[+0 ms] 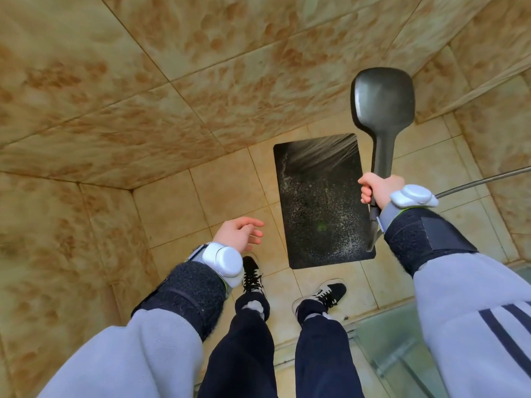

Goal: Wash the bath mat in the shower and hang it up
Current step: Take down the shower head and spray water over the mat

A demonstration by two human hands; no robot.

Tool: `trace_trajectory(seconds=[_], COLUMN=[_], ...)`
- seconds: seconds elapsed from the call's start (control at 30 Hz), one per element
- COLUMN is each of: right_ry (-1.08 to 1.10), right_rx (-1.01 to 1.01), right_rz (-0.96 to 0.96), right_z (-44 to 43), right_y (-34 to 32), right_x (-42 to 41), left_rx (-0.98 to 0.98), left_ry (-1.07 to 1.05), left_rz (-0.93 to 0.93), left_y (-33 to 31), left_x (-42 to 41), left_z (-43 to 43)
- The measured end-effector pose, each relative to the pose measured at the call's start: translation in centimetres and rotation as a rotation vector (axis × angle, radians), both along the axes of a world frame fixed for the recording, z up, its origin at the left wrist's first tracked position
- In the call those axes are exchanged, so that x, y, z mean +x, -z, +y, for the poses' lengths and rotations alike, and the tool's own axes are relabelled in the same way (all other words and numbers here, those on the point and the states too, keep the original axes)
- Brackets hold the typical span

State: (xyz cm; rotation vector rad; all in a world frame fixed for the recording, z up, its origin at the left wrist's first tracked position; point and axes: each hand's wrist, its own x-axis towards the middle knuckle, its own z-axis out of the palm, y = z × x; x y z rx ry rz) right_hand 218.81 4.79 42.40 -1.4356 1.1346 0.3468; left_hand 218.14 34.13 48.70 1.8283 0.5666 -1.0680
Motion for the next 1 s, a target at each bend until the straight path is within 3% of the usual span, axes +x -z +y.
trace_trajectory(seconds=[0.2,0.5,0.77,1.0], right_ry=[-0.084,-0.006,0.212,0.312], right_rx=[-0.057,-0.114,-0.148,-0.118], right_rz=[0.126,0.288,0.163,-0.121], right_z=[-0.3,-3.1,-8.3,-11.1], right_y=[0.7,0.4,-0.9,-3.6], right_x=[-4.1,-12.2,-13.7,-11.9], left_rx=[0.006,0.002,-0.013,-0.022], left_ry=[0.059,0.161,0.203,0.193], left_rz=[0.016,0.03,0.012,-0.014], left_y=[0.5,0.6,-0.6,-1.8], left_x=[-0.7,-2.0,-3.1,-3.8], left_z=[-0.8,-4.1,-8.0,-11.4])
